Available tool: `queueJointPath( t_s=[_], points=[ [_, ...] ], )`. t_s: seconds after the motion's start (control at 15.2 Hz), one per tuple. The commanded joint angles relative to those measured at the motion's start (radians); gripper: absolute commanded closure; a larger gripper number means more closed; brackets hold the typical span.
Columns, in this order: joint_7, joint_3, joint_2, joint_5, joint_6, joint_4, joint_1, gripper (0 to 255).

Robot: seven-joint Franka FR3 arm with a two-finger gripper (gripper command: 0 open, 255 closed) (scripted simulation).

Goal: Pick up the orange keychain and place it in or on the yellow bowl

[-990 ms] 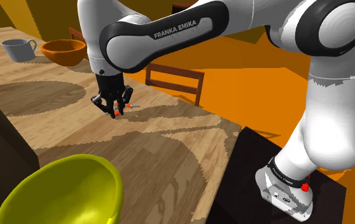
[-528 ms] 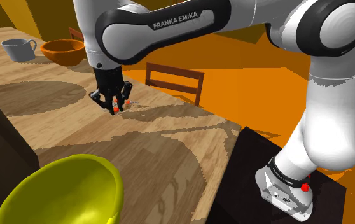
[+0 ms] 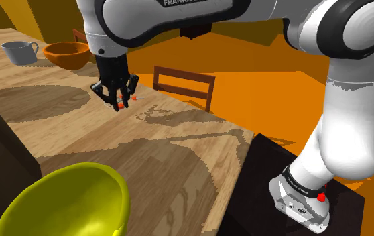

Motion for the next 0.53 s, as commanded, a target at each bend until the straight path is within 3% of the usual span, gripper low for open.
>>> queueJointPath(
  t_s=[0.0,0.46],
  points=[
    [-0.001,0.001,-0.001,0.001,-0.030,0.029,0.003,255],
    [-0.005,0.004,0.005,0.001,-0.127,0.132,0.016,255]
  ],
)
